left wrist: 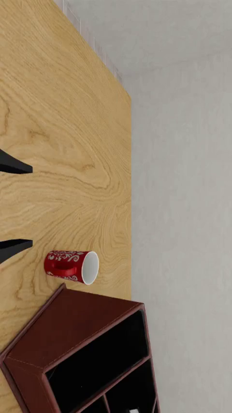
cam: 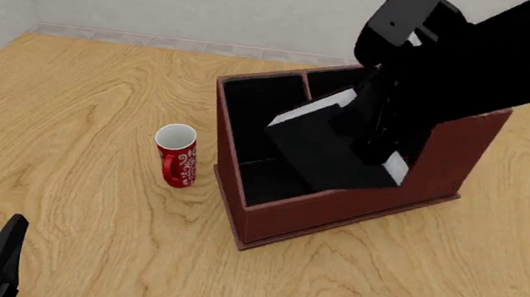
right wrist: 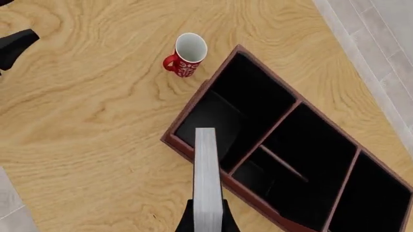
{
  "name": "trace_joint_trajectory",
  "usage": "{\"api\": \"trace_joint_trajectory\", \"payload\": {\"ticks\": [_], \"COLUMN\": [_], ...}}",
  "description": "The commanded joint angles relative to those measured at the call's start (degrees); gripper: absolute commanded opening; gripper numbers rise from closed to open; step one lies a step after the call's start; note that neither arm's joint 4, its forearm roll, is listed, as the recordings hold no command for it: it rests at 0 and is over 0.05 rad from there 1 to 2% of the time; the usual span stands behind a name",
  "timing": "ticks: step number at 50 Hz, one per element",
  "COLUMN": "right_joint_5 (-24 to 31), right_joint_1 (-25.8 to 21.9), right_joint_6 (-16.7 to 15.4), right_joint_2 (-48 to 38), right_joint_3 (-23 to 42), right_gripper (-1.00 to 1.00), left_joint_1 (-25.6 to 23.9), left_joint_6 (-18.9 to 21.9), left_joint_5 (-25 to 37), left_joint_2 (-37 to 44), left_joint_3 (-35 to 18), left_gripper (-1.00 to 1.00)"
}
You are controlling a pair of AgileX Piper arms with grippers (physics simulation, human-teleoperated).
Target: Pick up the book and place it in the left compartment of the caddy.
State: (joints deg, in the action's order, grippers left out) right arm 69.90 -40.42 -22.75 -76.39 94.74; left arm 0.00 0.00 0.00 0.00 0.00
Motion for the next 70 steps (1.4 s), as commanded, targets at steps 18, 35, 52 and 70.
{"api": "trace_joint_trajectory", "payload": {"ticks": [18, 35, 52, 70], "right_joint_5": [0.0, 0.0, 0.0, 0.0], "right_joint_1": [1.2, 0.8, 4.2, 4.8], "right_joint_6": [3.6, 8.5, 10.8, 10.6], "right_joint_2": [-9.6, -14.7, -17.9, -19.6], "right_joint_3": [8.7, 13.5, 16.2, 17.0], "right_gripper": [-1.00, -1.00, -1.00, -1.00], "left_joint_1": [0.0, 0.0, 0.0, 0.0], "left_joint_6": [0.0, 0.0, 0.0, 0.0], "left_joint_5": [0.0, 0.0, 0.0, 0.0], "left_joint_2": [0.0, 0.0, 0.0, 0.0], "left_joint_3": [0.0, 0.0, 0.0, 0.0], "left_gripper": [1.00, 1.00, 1.00, 1.00]}}
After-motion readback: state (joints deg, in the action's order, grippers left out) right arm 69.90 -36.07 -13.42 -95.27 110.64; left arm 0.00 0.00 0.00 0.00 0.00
